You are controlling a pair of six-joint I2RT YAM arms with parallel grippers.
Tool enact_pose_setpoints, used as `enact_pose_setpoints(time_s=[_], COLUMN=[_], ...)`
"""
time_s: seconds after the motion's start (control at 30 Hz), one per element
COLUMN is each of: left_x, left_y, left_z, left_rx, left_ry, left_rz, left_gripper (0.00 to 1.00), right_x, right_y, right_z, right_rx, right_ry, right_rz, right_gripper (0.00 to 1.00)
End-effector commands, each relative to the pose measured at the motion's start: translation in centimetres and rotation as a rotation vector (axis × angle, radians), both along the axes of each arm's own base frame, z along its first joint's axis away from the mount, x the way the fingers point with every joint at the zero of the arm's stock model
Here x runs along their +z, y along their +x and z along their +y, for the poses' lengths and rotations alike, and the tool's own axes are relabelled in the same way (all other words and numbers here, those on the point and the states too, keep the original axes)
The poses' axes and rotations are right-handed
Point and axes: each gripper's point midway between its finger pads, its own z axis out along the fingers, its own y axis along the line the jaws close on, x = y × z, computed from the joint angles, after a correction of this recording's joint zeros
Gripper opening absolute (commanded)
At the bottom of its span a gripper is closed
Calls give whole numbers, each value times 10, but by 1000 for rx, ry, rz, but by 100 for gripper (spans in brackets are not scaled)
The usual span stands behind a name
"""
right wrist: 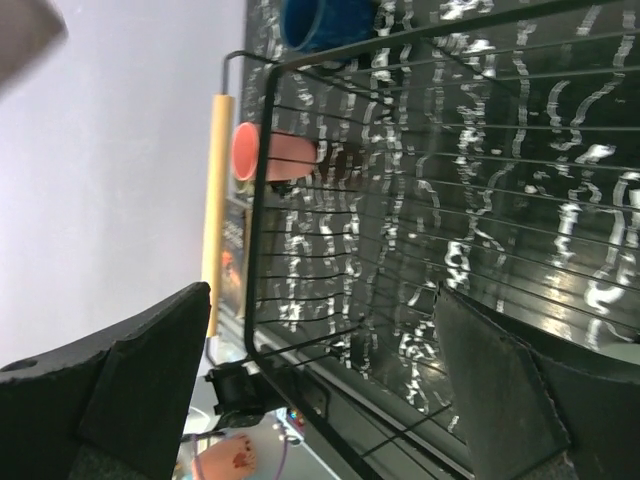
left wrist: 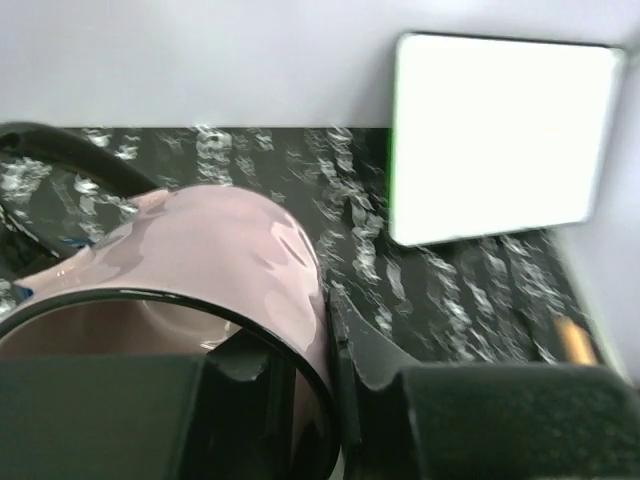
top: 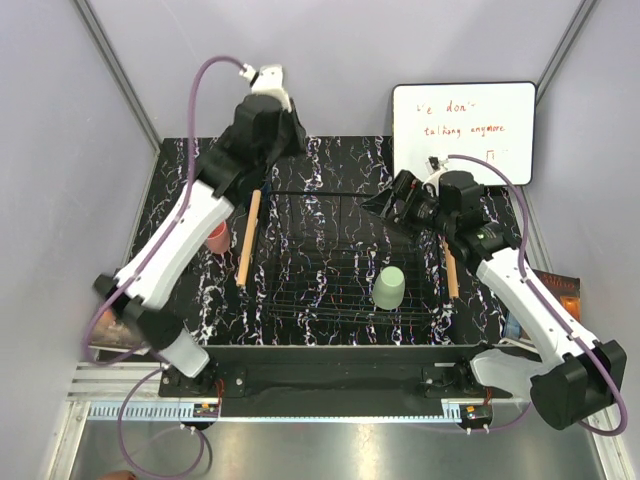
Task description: Unload the cups from the dish rack
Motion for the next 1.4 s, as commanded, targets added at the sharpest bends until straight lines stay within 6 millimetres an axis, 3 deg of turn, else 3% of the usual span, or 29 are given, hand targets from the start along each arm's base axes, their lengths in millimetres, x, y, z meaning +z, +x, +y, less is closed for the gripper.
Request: enact_pose_setpoints(time_s=[0.0,0.07,0.23,0.4,0.57,0.83,0.97,1.37], left_x=[-10,-28,-73,-97,-120,-176,-194,-232], left_y=[55,80,123,151,176,183,182,157], left_z=[14,8,19,30,35,14,7,18], left_rx=[116,131,181,202,204,138,111,192], left_ry=[144,191,218,232,191,152,138,164], left_rz=[8,30,88,111,147,253,293,438], left_gripper=[0,0,0,0,0,0,0,0], right_x=[6,4,-13,-37,-47,-47,-47,-53], right_y=[-3,-6,-20,-30,-30,-19,-16,-11], right_z=[-12,-12,-16,-20,-18,-21,-22,-27], right_rx=[-44,-36,-23,-14,4,1,-6,-42], right_ry=[-61,-57,-65,-94,-111,-178,-194,-208], right_rz=[-31,-27,-2,47,80,67,66,78], right_gripper=[100,100,100,99,99,99,100,100])
